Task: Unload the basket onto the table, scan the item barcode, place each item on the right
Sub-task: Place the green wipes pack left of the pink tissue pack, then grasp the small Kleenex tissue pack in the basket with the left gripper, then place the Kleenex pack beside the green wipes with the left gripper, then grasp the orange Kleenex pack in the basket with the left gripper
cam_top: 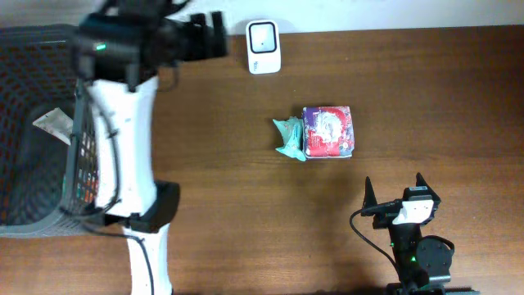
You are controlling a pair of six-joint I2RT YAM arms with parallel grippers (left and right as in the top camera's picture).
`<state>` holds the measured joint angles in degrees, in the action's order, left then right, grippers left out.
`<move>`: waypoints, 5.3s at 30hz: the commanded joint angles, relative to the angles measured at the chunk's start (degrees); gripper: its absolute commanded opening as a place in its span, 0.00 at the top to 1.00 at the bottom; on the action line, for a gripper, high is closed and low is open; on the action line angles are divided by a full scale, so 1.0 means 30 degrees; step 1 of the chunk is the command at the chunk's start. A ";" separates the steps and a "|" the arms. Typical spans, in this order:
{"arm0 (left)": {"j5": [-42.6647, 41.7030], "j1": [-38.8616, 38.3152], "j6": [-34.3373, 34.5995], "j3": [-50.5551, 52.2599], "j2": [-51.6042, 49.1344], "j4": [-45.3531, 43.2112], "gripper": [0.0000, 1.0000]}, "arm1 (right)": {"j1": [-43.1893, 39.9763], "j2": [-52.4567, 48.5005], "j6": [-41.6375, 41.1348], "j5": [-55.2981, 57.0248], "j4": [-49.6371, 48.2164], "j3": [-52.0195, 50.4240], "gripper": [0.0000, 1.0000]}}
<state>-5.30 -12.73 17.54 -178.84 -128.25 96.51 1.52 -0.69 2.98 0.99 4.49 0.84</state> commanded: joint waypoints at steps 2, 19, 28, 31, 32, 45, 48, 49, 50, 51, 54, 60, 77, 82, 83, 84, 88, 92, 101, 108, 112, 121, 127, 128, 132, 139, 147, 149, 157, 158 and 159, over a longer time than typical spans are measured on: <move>0.0248 0.3978 -0.0707 -0.0291 0.3002 0.0066 0.01 | -0.0015 0.0095 -0.0146 0.0029 0.0051 -0.0175 0.01; 0.1435 1.5948 -0.1982 1.4389 0.4488 -0.3402 0.01 | -0.0015 0.0095 -0.0146 0.0029 0.0051 -0.0175 0.01; 0.1931 1.6181 -0.4881 2.4247 0.4452 -0.8721 0.09 | -0.0015 0.0095 -0.0146 0.0029 0.0051 -0.0175 0.01; 0.1916 1.6181 -0.4881 2.6578 0.4430 -0.9712 0.12 | -0.0015 0.0095 -0.0146 0.0029 0.0051 -0.0175 0.01; 0.1902 1.6174 -0.4881 2.7132 0.4430 -1.0032 0.14 | -0.0015 0.0095 -0.0146 0.0029 0.0051 -0.0175 0.01; 0.1705 1.6181 -0.4874 3.0272 0.4357 -1.1424 0.10 | -0.0015 0.0095 -0.0146 0.0029 0.0051 -0.0175 0.01; 0.1705 1.6181 -0.4867 2.9951 0.4364 -1.0950 0.23 | -0.0015 0.0095 -0.0146 0.0029 0.0051 -0.0175 0.01; 0.1698 1.6181 -0.4860 2.9259 0.4364 -1.0338 0.22 | -0.0015 0.0095 -0.0146 0.0029 0.0051 -0.0175 0.01; 0.1705 1.6181 -0.4852 2.8429 0.4379 -0.9544 0.22 | -0.0015 0.0095 -0.0146 0.0029 0.0051 -0.0175 0.01; 0.1698 1.6181 -0.4845 2.7583 0.4408 -0.8699 0.22 | -0.0015 0.0095 -0.0146 0.0029 0.0051 -0.0175 0.01; 0.1690 1.6181 -0.4714 2.6112 0.4488 -0.6834 0.22 | -0.0015 0.0095 -0.0146 0.0029 0.0051 -0.0175 0.01; 0.1778 1.6203 -0.4721 2.8028 0.4255 -0.7876 0.28 | -0.0015 0.0095 -0.0146 0.0029 0.0051 -0.0175 0.01; 0.0816 1.6305 -0.3636 2.3431 0.4386 -0.5282 1.00 | -0.0015 0.0095 -0.0146 0.0029 0.0051 -0.0175 0.01; -0.0525 1.6305 -0.3417 1.3726 0.6645 -0.0969 1.00 | -0.0015 0.0095 -0.0146 0.0029 0.0051 -0.0175 0.01; -0.1224 1.6305 -0.3417 1.2721 0.7504 -0.0838 1.00 | -0.0015 0.0095 -0.0146 0.0029 0.0051 -0.0175 0.01; -0.1974 1.6305 -0.3424 1.2342 0.8291 -0.0867 1.00 | -0.0015 0.0095 -0.0146 0.0029 0.0051 -0.0175 0.01; -0.6222 1.6036 -0.3432 1.2182 1.1905 -0.1428 1.00 | -0.0015 0.0095 -0.0146 0.0029 0.0051 -0.0175 0.01; -0.8648 1.3100 -0.3432 1.2189 1.2830 -0.1756 1.00 | -0.0015 0.0095 -0.0146 0.0029 0.0051 -0.0175 0.01; -0.1727 0.0350 -0.1078 1.2407 0.8349 -0.1530 1.00 | -0.0015 0.0095 -0.0146 0.0029 0.0051 -0.0175 0.01; 0.1421 -0.4481 0.2943 1.4389 0.2565 -0.2572 1.00 | -0.0015 0.0095 -0.0146 0.0029 0.0051 -0.0175 0.01; 0.1435 -0.5566 0.4299 1.4411 -0.0641 -0.3614 1.00 | -0.0015 0.0095 -0.0146 0.0029 0.0051 -0.0175 0.02; 0.1406 -0.6390 0.5603 1.4411 -0.4313 -0.4138 0.96 | -0.0015 0.0095 -0.0146 0.0029 0.0051 -0.0175 0.01; 0.0845 -0.6237 0.3738 1.2983 -0.4495 -0.3993 0.33 | -0.0015 0.0095 -0.0146 0.0029 0.0051 -0.0175 0.01; 0.0852 -0.6069 0.3657 1.2174 -0.4495 -0.3424 0.33 | -0.0015 0.0095 -0.0146 0.0029 0.0051 -0.0175 0.01; 0.0634 -0.4320 0.1588 0.4998 -0.4466 0.0080 0.34 | -0.0015 0.0095 -0.0146 0.0029 0.0051 -0.0175 0.01; 0.0284 0.0204 -0.1537 0.1916 0.1064 0.0073 0.26 | -0.0015 0.0095 -0.0146 0.0029 0.0051 -0.0175 0.01; 0.0568 0.8947 -0.2827 0.2353 0.5581 0.0073 0.28 | -0.0015 0.0095 -0.0146 0.0029 0.0051 -0.0175 0.01; 0.0561 1.1169 -0.2841 0.3497 0.5617 0.0073 0.29 | -0.0015 0.0095 -0.0146 0.0029 0.0051 -0.0175 0.01; 0.0430 1.5606 -0.3738 1.3464 0.5501 -0.2135 0.29 | -0.0015 0.0095 -0.0146 0.0029 0.0051 -0.0175 0.01; 0.0102 1.5985 -0.3789 1.4739 0.5486 -0.2885 0.29 | -0.0015 0.0095 -0.0146 0.0029 0.0051 -0.0175 0.01; -0.0423 1.6349 -0.4255 1.6196 0.5464 -0.3643 0.30 | -0.0015 0.0095 -0.0146 0.0029 0.0051 -0.0175 0.01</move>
<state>-3.99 33.52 7.42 -138.32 -111.70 88.75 1.52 -0.69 2.98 0.99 4.47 0.84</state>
